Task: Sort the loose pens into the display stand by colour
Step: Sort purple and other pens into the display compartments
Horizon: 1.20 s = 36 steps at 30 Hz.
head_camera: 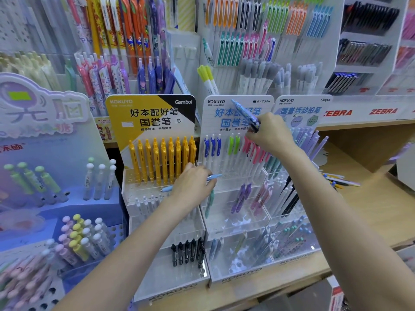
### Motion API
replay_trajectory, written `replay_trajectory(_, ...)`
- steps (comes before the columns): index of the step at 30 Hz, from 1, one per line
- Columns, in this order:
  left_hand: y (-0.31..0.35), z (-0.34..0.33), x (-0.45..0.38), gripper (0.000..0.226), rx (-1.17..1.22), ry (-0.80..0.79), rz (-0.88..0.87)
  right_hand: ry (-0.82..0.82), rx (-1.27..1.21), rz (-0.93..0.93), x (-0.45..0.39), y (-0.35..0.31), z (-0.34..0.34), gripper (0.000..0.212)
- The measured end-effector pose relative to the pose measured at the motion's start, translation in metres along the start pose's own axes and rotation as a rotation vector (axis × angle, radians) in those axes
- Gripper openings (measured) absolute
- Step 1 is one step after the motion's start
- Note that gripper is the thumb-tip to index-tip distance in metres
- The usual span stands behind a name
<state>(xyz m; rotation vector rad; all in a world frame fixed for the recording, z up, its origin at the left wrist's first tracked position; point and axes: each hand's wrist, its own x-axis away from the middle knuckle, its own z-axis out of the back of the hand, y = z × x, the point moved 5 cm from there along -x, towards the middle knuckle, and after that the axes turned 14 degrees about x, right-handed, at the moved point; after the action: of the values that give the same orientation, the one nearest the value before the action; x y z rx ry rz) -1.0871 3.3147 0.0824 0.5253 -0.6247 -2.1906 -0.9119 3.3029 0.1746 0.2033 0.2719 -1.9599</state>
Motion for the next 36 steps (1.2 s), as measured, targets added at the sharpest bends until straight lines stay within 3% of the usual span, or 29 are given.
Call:
replay_trajectory(2,0.0,-0.001,-0.001,0.031,-0.004,0.002,0.001,0.023,0.031,-0.034,-0.004,0.002,0.002,0.035)
replay_trajectory(7,0.0,-0.002,-0.001,0.031,-0.011,0.005,0.001,0.024,0.072,-0.009,-0.004,0.0,-0.005,0.013)
replay_trajectory(22,0.002,0.0,0.002,0.03,0.018,-0.014,0.043,0.045,0.238,0.074,-0.007,-0.003,-0.006,0.022)
replay_trajectory(24,-0.001,0.001,0.003,0.028,0.055,-0.026,0.058,0.111,0.123,0.033,0.001,0.002,0.006,0.022)
replay_trajectory(26,-0.001,0.004,0.006,0.024,0.141,-0.001,0.069,0.127,-0.178,0.024,0.02,0.007,0.014,0.022)
replay_trajectory(28,0.006,0.01,0.011,0.021,0.221,0.029,0.041,-0.004,-0.471,0.038,0.049,0.004,0.011,0.02)
replay_trajectory(31,0.021,0.016,0.019,0.019,0.309,0.013,-0.023,-0.238,-0.687,0.084,0.087,-0.014,-0.007,0.014)
replay_trajectory(36,0.037,0.011,0.025,0.022,0.301,-0.053,-0.076,-0.225,-0.893,0.024,0.102,-0.018,-0.017,0.014)
